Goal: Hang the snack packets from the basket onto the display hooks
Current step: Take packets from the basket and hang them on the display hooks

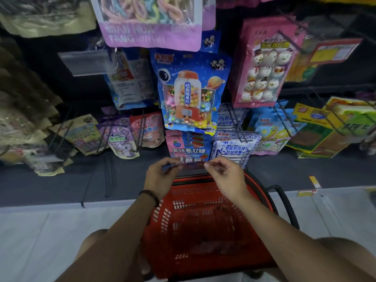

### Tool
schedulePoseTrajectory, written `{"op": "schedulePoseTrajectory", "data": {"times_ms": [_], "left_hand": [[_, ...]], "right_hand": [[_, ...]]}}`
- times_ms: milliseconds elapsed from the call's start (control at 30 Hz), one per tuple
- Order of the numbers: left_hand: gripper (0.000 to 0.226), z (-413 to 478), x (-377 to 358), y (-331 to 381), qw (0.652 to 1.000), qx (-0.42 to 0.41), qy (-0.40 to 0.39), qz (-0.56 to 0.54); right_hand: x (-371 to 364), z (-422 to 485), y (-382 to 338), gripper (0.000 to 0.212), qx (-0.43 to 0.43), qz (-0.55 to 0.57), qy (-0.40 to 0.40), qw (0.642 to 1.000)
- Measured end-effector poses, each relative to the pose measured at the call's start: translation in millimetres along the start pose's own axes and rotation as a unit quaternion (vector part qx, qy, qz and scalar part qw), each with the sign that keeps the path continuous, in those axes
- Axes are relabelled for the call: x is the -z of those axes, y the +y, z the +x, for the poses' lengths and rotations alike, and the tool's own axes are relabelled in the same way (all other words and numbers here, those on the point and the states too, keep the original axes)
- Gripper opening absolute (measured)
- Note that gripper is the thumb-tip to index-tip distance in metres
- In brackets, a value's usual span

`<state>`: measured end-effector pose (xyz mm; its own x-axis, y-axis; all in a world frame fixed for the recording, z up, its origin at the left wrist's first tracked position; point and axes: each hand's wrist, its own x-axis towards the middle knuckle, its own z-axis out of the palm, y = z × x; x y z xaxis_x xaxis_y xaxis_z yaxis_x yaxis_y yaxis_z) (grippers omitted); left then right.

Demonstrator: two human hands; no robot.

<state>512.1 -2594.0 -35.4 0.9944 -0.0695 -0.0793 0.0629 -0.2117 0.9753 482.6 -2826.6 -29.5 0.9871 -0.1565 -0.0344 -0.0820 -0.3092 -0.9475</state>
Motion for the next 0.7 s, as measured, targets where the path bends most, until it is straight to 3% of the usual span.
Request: {"op": "schedulePoseTrajectory", "data": {"times_ms": [100, 300, 533, 700], "left_hand": [[0.002, 19.1, -1.7, -12.3, 0.999, 0.010, 0.011, 0.031], [0.021, 45.9, -11.1, -31.8, 0.999, 0.040, 0.007, 0.020], [0.024, 66.7, -16.1, -35.1, 0.996, 0.077, 0.022, -0.037], [0.027, 74.8, -17.9, -28.9, 0.994, 0.094, 0.042, -0.020]], "right_hand": [[-10.9, 17.8, 5.0, 0.014, -0.019, -0.002, 0.002, 1.000], [-20.6, 49.3, 14.1, 0.024, -0.051, -0.070, 0.020, 0.996], [-21.9, 70.6, 19.2, 0.027, -0.050, -0.078, 0.020, 0.995], [-28.5, 84.1, 21.7, 0.033, -0.069, -0.076, 0.053, 0.993]]}}
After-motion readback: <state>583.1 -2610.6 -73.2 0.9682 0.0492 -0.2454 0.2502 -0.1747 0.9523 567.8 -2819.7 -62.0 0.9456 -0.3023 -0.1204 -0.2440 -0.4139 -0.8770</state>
